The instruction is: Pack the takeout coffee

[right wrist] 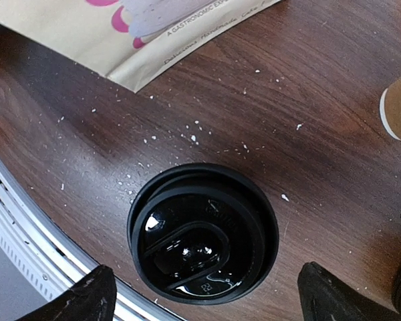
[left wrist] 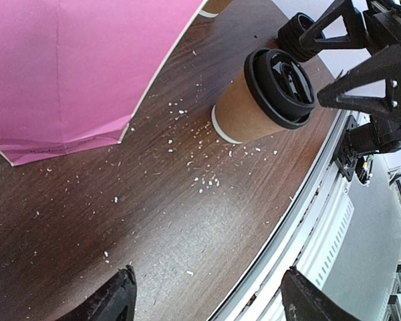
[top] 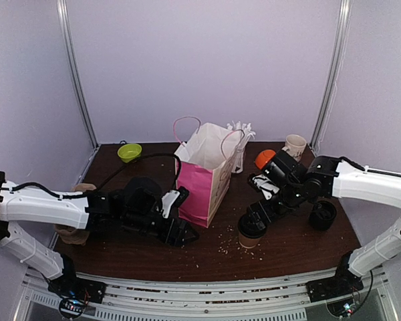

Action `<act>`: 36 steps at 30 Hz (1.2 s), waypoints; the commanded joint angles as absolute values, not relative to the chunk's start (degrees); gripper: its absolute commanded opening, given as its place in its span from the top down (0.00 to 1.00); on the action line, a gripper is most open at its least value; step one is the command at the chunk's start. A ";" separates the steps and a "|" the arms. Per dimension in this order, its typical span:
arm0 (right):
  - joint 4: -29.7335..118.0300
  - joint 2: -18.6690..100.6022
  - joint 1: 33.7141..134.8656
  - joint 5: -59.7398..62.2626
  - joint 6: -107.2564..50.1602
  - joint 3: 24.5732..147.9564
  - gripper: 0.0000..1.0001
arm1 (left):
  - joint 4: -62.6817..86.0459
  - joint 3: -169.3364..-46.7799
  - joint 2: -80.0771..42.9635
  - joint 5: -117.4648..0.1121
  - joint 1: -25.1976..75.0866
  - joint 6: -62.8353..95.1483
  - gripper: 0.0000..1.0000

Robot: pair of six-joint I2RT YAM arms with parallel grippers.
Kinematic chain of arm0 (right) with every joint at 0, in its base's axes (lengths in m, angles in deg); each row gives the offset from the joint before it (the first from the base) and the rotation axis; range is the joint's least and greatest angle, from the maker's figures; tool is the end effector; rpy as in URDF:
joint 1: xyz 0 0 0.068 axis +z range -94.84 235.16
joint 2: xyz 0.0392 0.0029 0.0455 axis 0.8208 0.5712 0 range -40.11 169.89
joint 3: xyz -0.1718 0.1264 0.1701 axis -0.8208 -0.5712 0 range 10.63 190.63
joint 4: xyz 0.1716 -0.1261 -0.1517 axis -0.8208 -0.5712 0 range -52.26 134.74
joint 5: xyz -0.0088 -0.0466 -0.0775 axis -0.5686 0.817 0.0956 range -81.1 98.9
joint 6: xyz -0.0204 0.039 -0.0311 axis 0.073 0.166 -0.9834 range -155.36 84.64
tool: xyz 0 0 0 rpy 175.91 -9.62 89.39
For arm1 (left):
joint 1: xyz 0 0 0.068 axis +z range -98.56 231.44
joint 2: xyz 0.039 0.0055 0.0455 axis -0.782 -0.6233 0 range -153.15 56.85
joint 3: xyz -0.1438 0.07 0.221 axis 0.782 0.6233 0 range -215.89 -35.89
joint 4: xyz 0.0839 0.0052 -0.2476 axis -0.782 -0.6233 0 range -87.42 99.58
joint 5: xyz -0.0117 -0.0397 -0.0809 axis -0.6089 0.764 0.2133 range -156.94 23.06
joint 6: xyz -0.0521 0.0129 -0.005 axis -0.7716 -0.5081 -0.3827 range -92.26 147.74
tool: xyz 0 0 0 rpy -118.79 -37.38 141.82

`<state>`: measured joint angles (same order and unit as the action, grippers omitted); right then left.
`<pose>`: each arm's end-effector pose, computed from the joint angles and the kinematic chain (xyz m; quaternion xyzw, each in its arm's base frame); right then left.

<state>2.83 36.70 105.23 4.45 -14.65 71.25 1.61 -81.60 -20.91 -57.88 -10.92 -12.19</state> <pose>0.1709 0.2085 0.2670 -0.2538 0.9267 0.1895 0.2022 0.1283 -0.2569 0.2221 0.2085 0.8798 -0.3729 0.2085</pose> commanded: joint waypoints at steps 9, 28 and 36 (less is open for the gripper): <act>-1.49 43.26 107.01 2.44 -26.91 75.89 0.08 | 1.32 -80.17 -18.33 -59.17 -11.13 -10.69 0.23; -2.35 46.64 107.03 4.42 -27.57 78.20 0.24 | 1.12 -78.41 -16.61 -60.48 -11.13 -11.02 0.23; -2.71 47.27 107.13 4.01 -28.42 78.75 0.16 | 1.05 -78.08 -16.08 -60.87 -11.13 -11.40 0.23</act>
